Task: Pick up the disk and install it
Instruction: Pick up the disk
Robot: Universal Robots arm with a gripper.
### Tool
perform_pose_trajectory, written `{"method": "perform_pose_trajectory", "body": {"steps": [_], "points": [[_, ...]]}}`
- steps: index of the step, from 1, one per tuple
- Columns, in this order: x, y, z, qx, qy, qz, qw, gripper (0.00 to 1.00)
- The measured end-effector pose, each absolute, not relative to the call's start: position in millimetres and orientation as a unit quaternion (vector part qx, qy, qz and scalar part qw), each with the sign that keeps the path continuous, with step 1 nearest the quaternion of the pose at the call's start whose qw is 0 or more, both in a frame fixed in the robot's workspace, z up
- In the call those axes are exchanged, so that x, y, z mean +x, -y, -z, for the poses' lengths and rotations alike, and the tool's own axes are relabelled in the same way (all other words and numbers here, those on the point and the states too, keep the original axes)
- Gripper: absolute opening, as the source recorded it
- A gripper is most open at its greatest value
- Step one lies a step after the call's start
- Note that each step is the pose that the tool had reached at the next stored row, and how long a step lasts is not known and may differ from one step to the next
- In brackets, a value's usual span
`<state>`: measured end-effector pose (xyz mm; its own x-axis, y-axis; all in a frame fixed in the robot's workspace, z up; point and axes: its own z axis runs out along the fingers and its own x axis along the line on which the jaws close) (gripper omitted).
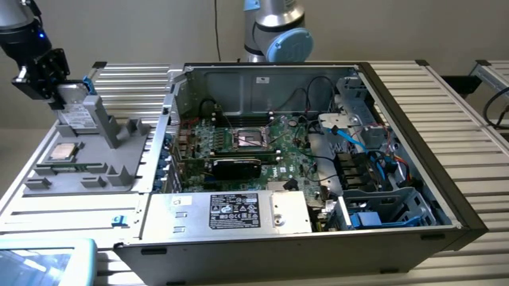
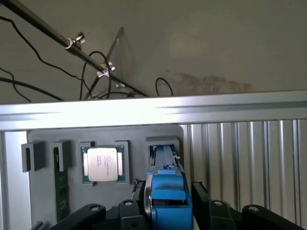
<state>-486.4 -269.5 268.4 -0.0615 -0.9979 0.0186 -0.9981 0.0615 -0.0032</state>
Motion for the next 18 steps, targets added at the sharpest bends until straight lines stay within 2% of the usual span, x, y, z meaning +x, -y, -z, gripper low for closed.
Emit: {"method": "perform_pose_trajectory", "body": {"steps": [4,5,6,7,8,18], "points": [[-486.4,269.5,-268.2,0.685,0.728,-0.007,0.006,0.51],[-486.4,269.6,-268.0,0.685,0.729,-0.008,0.006,0.48],[-486.3,270.0,-268.0,0.685,0.728,-0.008,0.006,0.42],[-486.4,270.1,-268.0,0.685,0.728,-0.008,0.006,0.42],[-486.4,270.4,-268.0,0.685,0.728,-0.008,0.006,0.37],[-486.4,271.6,-271.8,0.685,0.729,-0.009,0.004,0.37]]}}
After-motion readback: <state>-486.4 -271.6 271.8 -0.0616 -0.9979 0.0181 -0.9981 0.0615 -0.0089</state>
